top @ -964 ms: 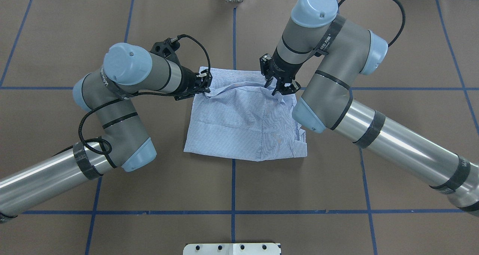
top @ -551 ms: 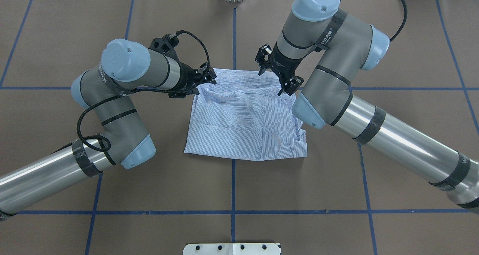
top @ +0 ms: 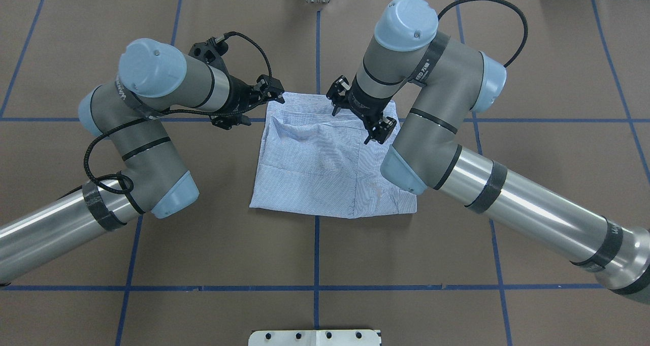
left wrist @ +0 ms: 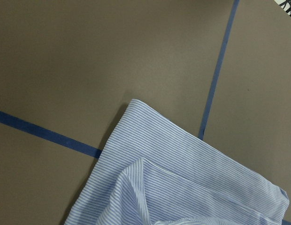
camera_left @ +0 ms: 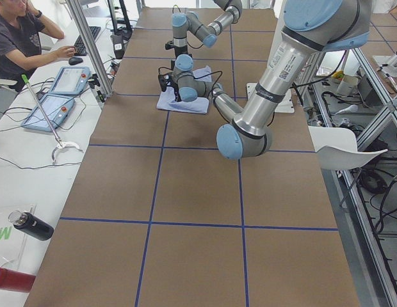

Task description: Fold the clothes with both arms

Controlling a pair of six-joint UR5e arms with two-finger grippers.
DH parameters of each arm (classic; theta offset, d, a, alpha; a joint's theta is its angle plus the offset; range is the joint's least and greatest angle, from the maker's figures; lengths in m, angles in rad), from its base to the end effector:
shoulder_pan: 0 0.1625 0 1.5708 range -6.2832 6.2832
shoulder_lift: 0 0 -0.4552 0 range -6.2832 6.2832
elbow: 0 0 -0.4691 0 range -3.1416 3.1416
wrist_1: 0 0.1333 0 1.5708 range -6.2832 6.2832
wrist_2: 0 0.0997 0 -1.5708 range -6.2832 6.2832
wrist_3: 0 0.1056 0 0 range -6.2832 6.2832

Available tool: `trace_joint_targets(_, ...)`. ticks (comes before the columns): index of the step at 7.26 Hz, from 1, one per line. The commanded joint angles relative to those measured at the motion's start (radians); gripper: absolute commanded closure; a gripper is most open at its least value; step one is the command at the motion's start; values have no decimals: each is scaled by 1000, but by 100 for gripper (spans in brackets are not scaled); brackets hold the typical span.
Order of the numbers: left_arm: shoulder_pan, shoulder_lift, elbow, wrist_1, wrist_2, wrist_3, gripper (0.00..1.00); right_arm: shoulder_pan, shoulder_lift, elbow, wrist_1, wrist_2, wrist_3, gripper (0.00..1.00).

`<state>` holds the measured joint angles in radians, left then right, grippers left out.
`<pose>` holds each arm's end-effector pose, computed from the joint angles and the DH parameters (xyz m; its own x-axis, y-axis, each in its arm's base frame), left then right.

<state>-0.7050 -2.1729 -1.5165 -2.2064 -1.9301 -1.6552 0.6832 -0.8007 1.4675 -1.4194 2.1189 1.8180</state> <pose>0.5374 -0.5835 0.2384 0.2565 -0.3218 -0.9114 0.3817 0.9000 -0.2104 -0.5861 -0.5780 0.1880 0.4544 0.6391 0.6206 -0.3661 0.7690 -0.5239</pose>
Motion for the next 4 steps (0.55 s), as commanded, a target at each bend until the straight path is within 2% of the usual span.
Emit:
trace_joint_targets(1,-40,88,-71,23,-36,105,0,-66,20,2,-1,-60,-140,0)
trace_joint_targets(2,-56,119,-112,68,-36,191,0,-95,40,-10,-1,-120,-240,0)
trace_joint_targets(4,-70,154,-157,100,-36,218,0,-105,76,-80,-1,-160,-435,0)
